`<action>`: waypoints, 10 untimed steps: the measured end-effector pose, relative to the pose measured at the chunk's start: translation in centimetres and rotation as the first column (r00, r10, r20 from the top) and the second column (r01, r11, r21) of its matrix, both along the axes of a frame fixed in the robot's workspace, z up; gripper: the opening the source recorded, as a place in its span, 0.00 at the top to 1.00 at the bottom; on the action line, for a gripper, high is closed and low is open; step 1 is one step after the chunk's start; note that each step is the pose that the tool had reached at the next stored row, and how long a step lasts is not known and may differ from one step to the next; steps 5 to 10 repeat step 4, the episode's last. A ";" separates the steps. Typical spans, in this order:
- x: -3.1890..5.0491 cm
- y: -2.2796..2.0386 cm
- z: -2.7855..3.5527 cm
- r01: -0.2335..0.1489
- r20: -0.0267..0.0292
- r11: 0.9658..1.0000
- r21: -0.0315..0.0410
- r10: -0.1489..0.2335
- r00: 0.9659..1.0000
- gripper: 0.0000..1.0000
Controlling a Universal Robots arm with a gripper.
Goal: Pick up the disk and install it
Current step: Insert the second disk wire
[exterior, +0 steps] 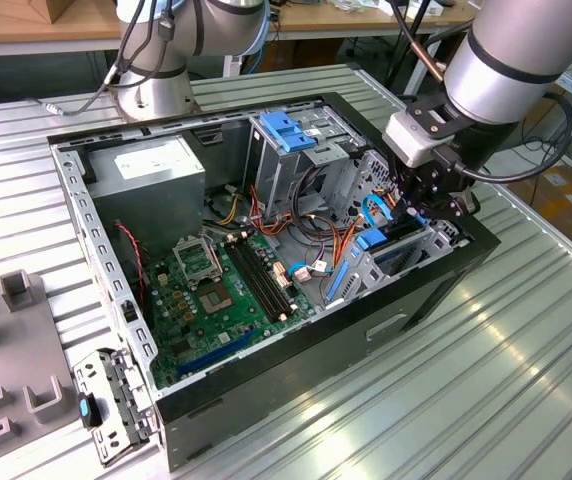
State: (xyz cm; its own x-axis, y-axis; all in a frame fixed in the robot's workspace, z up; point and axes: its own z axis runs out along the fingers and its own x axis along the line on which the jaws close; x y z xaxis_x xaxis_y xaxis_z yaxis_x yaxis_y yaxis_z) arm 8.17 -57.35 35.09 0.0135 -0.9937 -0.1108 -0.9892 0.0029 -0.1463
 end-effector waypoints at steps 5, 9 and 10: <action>0.00 0.00 0.00 0.000 0.000 1.000 0.000 0.000 1.000 0.89; 0.00 0.00 0.00 0.000 0.000 1.000 0.000 0.000 1.000 0.89; 0.00 0.00 0.00 0.000 0.000 1.000 0.000 0.000 1.000 0.89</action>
